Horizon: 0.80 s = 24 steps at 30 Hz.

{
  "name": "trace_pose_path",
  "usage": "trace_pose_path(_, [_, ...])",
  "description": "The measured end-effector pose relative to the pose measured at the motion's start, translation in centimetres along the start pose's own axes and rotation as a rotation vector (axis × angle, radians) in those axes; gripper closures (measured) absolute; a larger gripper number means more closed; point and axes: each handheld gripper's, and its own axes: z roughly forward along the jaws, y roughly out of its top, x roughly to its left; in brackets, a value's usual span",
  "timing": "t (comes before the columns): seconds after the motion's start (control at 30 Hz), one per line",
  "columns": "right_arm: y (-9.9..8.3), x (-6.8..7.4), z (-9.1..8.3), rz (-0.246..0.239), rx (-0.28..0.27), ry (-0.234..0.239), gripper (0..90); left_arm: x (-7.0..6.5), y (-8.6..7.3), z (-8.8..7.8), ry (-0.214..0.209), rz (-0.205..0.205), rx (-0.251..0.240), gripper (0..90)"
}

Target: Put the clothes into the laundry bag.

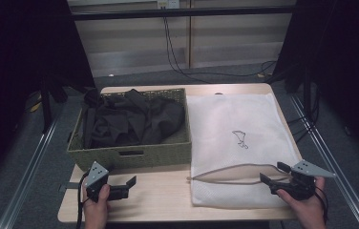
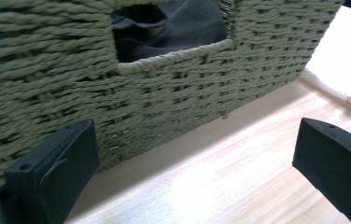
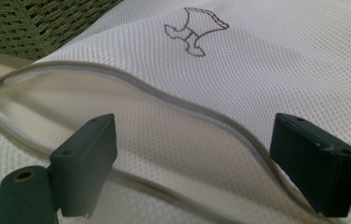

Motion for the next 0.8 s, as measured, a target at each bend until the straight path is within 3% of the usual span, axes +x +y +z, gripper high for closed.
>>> trace_pose_path(0.07, [0.2,0.2,0.4,-0.024,0.004,-0.006,15.9,-0.4,0.1,0.2,-0.003,0.005,-0.008,1.9])
trace_pose_path(0.17, [0.4,0.6,0.9,-0.047,0.021,-0.001,16.0,-0.9,0.5,0.8,-0.027,-0.021,-0.017,2.4])
trace_pose_path(0.2, [0.7,1.1,1.3,-0.09,0.029,-0.016,15.5,-1.8,0.9,1.5,-0.031,-0.001,-0.022,2.4])
trace_pose_path(0.27, [1.1,1.5,1.8,-0.121,0.027,-0.028,12.2,-3.0,1.3,2.2,-0.064,0.02,-0.012,1.9])
trace_pose_path(0.37, [1.5,2.0,2.7,-0.112,0.052,-0.015,6.8,-4.6,1.7,3.3,-0.123,0.017,-0.002,1.4])
trace_pose_path(0.4, [1.5,2.0,2.7,-0.112,0.052,-0.015,6.8,-4.6,1.7,3.3,-0.123,0.017,-0.002,1.4])
trace_pose_path(0.47, [1.4,2.3,3.7,-0.16,0.105,-0.025,4.1,-6.3,2.0,4.4,-0.178,0.036,0.024,2.4])
trace_pose_path(0.53, [1.5,2.4,4.3,-0.16,0.125,-0.026,3.1,-7.6,2.3,5.2,-0.244,0.05,0.048,4.1])
trace_pose_path(0.57, [1.5,2.4,4.3,-0.16,0.125,-0.026,3.1,-7.6,2.3,5.2,-0.244,0.05,0.048,4.1])
trace_pose_path(0.6, [1.7,2.6,4.8,-0.181,0.137,-0.037,3.0,-9.0,2.6,6.0,-0.282,0.071,0.071,4.1])
trace_pose_path(0.67, [1.8,2.8,5.3,-0.2,0.148,-0.051,3.1,-10.4,2.8,6.8,-0.325,0.082,0.094,3.4])
trace_pose_path(0.73, [1.9,3.0,5.7,-0.205,0.155,-0.074,4.1,-11.5,3.0,7.6,-0.397,0.063,0.089,2.5])
trace_pose_path(0.77, [1.9,3.0,5.7,-0.205,0.155,-0.074,4.1,-11.5,3.0,7.6,-0.397,0.063,0.089,3.3])
trace_pose_path(0.8, [2.0,3.0,5.7,-0.209,0.158,-0.094,6.2,-12.6,3.2,8.0,-0.417,0.054,0.068,7.3])
